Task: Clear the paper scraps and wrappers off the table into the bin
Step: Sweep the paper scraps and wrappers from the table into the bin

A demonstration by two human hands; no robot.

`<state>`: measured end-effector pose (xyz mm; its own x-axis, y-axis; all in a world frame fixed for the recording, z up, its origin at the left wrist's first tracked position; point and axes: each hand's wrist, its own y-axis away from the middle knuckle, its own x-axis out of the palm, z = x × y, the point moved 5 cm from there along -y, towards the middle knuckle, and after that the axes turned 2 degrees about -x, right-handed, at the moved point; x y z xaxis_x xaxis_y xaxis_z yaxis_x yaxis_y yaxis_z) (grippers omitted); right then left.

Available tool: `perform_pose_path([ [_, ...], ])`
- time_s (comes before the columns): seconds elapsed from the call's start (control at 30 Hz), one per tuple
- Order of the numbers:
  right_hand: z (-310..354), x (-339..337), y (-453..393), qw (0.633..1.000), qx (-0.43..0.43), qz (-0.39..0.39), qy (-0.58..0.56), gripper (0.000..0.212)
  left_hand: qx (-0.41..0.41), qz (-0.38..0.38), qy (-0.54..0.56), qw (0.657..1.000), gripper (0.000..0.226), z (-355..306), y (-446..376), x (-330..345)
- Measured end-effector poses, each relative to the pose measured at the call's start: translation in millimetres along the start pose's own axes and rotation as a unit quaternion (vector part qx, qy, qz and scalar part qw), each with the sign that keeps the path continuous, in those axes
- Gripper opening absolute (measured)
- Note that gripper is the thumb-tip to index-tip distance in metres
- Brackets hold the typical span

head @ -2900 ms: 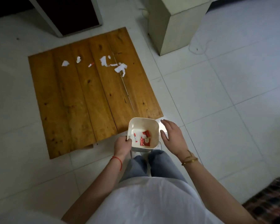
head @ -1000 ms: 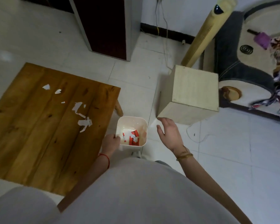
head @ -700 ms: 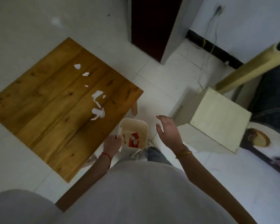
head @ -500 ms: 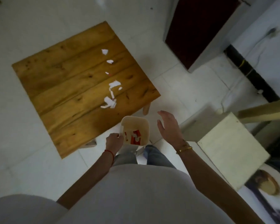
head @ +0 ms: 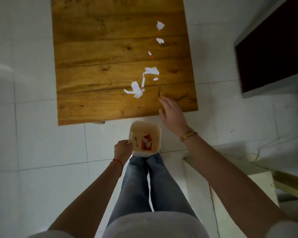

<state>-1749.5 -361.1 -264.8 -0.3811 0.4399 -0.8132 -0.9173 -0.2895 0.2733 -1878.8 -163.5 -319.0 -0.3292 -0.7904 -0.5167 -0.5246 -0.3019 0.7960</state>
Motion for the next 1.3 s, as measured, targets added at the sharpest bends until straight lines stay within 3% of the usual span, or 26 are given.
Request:
perform_pose_path([
  [0.3, -2, 66, -94, 0.992, -0.091, 0.065, 0.054, 0.050, -0.048, -0.017, 0.060, 0.997, 0.025, 30, -66, 34],
  [0.57, -7, 111, -143, 0.981, -0.152, 0.091, 0.075, 0.052, -0.037, -0.021, 0.076, 0.996, 0.038, 37, -109, 51],
  [0.8, -14, 135, -96, 0.963, -0.217, 0.112, 0.116, 0.048, -0.057, -0.013, 0.114, 0.992, 0.028, 29, -117, 59],
  [1.03, -29, 139, -16, 0.925, -0.322, 0.177, 0.094, 0.041, -0.054, -0.017, 0.126, 0.990, 0.035, 23, -116, 64],
  [1.1, -34, 128, -30, 0.941, -0.297, 0.149, 0.070, 0.042, -0.051, -0.019, 0.132, 0.990, 0.037, 23, -116, 66],
  [1.23, -46, 86, -107, 0.984, -0.162, 0.015, 0.076, 0.049, -0.044, -0.021, 0.130, 0.990, 0.039, 23, -116, 68],
  [1.3, -54, 72, -145, 0.991, -0.101, 0.003, 0.083, 0.054, -0.043, -0.020, 0.126, 0.991, 0.038, 23, -116, 68],
])
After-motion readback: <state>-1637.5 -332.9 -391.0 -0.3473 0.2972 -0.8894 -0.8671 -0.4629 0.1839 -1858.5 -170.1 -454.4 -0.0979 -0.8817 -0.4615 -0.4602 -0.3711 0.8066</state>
